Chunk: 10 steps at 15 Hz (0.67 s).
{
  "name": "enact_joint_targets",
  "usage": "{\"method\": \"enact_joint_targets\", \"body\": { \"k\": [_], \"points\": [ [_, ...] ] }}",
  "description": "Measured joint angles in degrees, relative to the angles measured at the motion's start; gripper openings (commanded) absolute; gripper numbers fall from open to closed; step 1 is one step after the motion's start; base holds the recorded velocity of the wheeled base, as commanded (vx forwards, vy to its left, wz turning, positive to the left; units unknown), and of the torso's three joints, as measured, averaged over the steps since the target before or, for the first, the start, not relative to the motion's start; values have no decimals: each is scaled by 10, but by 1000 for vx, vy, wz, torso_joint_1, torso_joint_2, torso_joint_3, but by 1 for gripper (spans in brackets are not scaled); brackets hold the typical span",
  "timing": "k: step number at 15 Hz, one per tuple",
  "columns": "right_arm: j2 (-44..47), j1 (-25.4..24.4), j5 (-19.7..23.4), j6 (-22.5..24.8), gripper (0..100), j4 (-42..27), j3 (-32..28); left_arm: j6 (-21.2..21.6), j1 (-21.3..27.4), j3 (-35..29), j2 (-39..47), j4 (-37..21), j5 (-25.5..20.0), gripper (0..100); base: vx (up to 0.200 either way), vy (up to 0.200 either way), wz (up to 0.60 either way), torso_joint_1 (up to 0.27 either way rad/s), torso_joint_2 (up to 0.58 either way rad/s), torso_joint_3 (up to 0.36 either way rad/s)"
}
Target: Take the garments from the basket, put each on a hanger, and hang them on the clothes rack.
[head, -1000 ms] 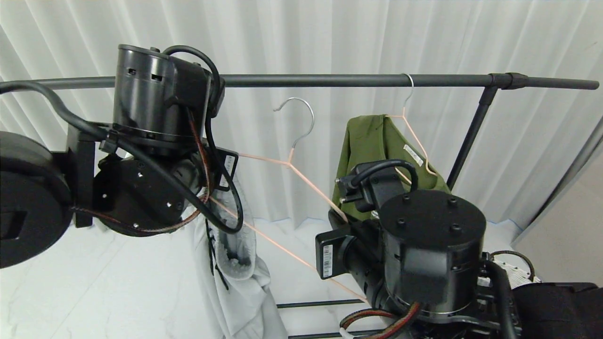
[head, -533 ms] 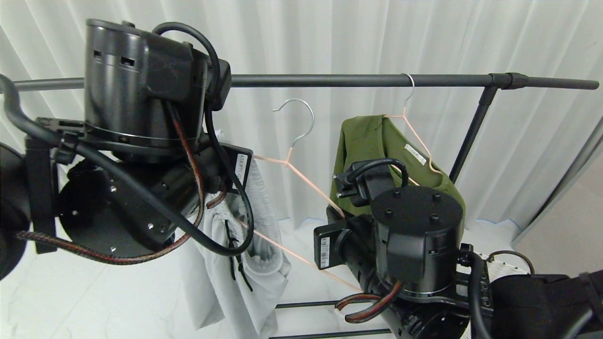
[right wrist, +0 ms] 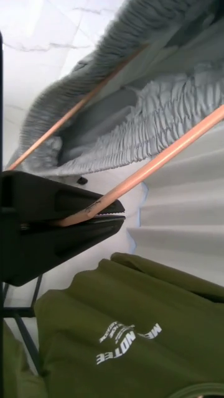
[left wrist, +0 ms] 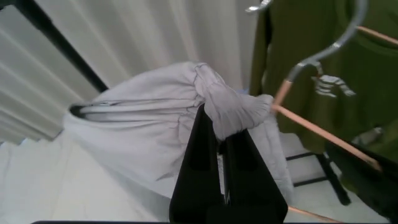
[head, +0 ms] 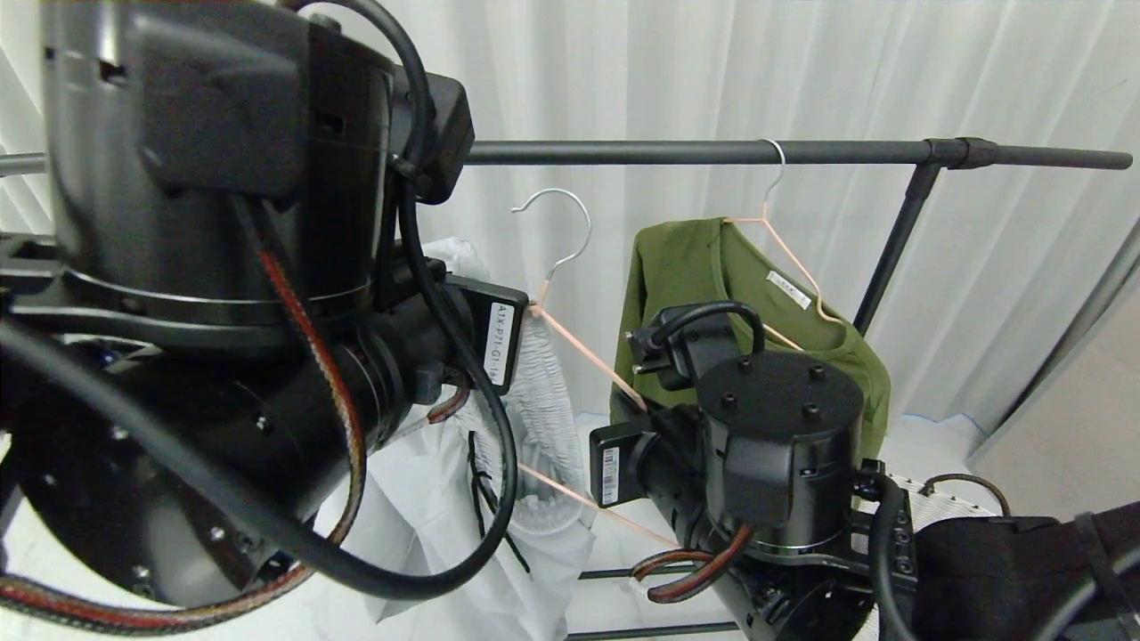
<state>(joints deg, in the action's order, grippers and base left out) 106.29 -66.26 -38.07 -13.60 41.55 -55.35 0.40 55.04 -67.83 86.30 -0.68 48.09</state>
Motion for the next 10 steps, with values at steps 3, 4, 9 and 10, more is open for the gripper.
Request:
{"method": "enact_joint_targets", "body": {
  "k": [3,4,9,10],
  "points": [
    [1,0,2,6,0,5,0,-6,25,-1,-5,0,-16,0,0,0,0,0,0,0],
    [1,0,2,6,0,5,0,-7,32,-1,-6,0,-17,0,0,0,0,0,0,0],
    [-11,12,-1,10,0,5,3,-7,38,12,-18,0,-36,0,0,0,0,0,0,0],
    [-18,19,-1,13,0,6,4,-7,37,18,-24,0,-43,0,0,0,0,0,0,0]
  ]
}}
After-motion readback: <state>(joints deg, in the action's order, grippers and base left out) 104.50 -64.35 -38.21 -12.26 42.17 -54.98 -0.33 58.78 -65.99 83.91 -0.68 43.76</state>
